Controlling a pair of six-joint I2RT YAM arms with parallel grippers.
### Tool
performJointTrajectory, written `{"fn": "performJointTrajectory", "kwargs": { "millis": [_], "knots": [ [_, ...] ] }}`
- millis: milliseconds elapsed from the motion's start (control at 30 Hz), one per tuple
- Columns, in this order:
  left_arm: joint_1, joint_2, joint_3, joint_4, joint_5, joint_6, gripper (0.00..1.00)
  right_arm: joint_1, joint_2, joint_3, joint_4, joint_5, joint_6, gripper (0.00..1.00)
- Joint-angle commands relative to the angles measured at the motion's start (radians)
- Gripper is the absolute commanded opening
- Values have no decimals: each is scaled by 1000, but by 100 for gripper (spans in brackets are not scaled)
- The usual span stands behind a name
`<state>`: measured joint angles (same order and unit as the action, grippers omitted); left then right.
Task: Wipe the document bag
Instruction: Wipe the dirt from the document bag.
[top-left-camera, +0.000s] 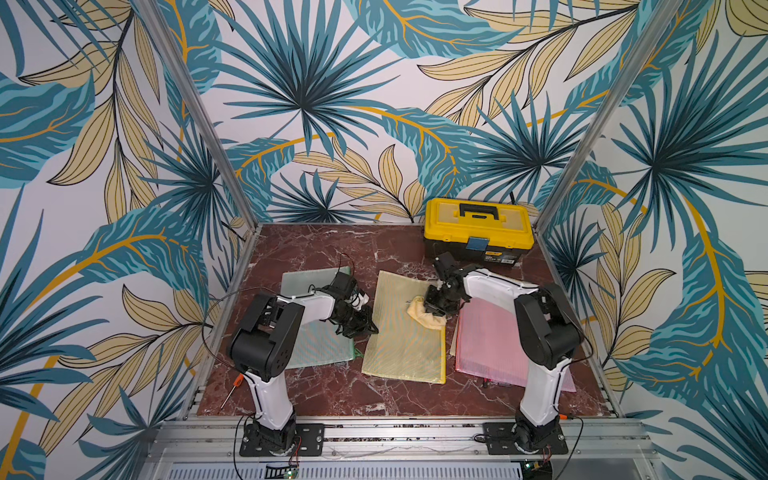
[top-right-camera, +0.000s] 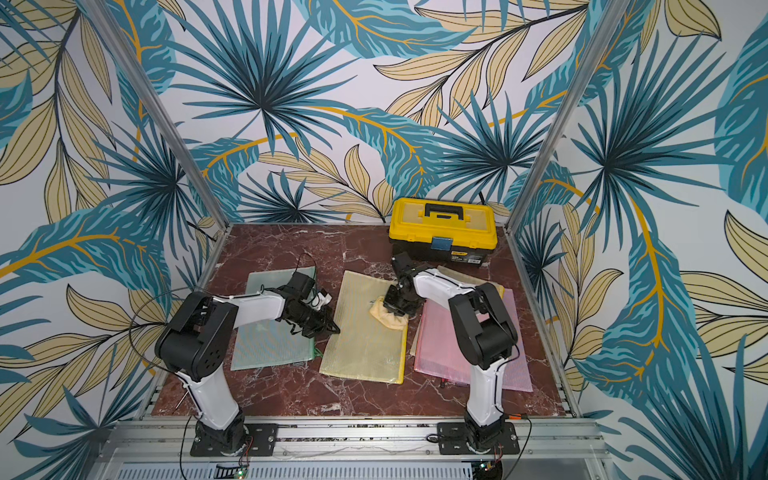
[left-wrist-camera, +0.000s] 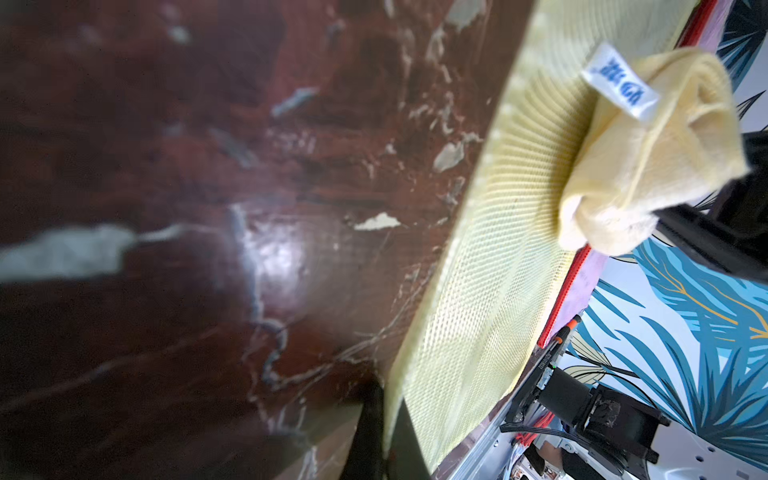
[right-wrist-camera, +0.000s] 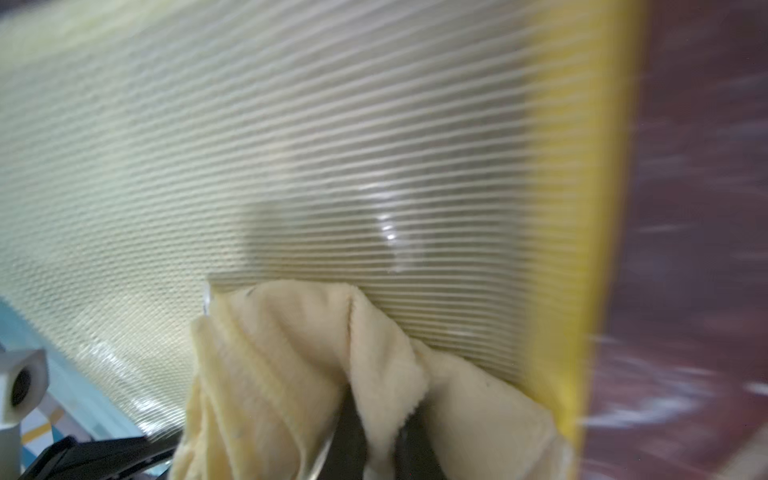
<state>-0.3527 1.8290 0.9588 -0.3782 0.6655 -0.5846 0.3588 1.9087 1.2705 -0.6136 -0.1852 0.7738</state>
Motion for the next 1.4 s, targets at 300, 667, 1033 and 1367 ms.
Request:
{"fn": "performJointTrajectory", "kwargs": {
  "millis": [300, 667, 1033, 1367],
  "knots": [
    [12, -21, 52, -22, -109, -62, 0, 289, 154, 186, -34, -33, 55, 0],
    [15, -2, 56, -22, -144, -79, 0, 102, -59, -104, -56, 46, -11, 0],
    [15, -43, 64, 61, -170, -190, 0, 285, 4, 70, -87, 23, 32, 0],
    [16, -40, 93, 65, -182, -184, 0, 337, 70, 53, 3, -42, 89, 0]
  ]
}}
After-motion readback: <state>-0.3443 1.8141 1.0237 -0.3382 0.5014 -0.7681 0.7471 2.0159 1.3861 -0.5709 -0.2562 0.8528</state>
